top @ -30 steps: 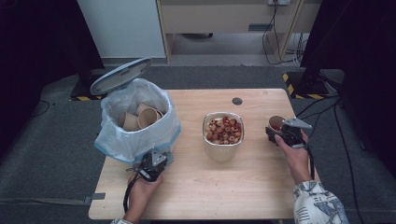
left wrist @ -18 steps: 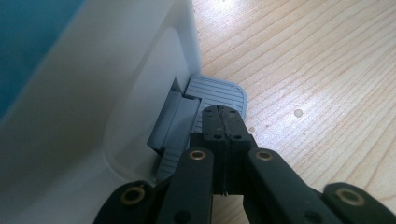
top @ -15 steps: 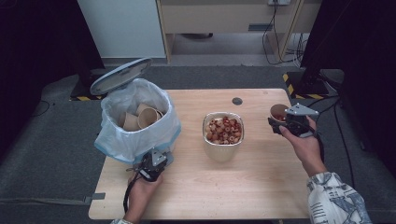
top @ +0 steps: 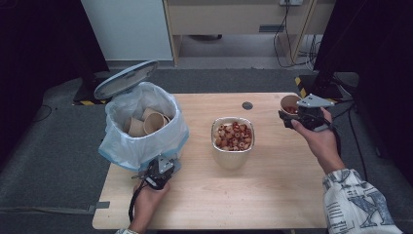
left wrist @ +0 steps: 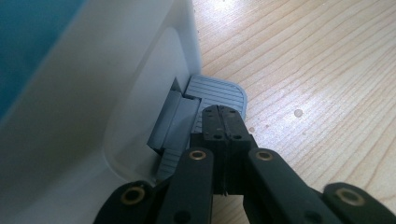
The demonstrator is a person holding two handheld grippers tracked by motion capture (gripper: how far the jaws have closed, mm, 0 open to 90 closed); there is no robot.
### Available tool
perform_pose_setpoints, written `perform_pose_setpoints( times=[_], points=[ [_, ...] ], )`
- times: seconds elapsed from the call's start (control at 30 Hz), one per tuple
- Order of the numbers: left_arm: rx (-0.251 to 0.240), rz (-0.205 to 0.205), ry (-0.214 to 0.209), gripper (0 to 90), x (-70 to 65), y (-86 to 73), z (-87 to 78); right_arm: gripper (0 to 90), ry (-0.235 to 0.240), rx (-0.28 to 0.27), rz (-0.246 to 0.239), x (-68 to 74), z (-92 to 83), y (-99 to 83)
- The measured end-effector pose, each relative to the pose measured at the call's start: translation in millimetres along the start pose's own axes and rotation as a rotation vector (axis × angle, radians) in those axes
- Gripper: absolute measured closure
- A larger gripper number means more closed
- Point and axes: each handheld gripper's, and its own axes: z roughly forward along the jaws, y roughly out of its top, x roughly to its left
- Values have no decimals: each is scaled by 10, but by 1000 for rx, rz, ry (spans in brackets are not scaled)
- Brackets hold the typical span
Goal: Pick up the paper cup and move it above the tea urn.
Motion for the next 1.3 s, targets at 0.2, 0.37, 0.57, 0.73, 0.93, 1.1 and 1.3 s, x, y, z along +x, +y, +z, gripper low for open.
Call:
perform_pose_setpoints(
  times=[0.2,0.37,0.57,0.73,0.93,1.1,1.3],
  points=[
    [0,1,0,897,-1,1,1,308,50,-28,-78,-3,2,133],
    [0,1,1,897,-2,2,3,308,76,-53,-127,-63,-2,195],
    [-1,0,1,897,-2,3,5,308,108,-67,-167,-56,-5,253],
    [-1,0,2,897,-3,3,5,308,99,-55,-167,-60,16,281],
    [-2,0,2,897,-3,3,5,307,130,-55,-211,43,29,356],
    [-2,0,1,897,-1,2,5,307,134,-66,-232,92,18,449],
    [-2,-1,0,897,1,3,6,307,127,-74,-266,132,-2,553]
  ],
)
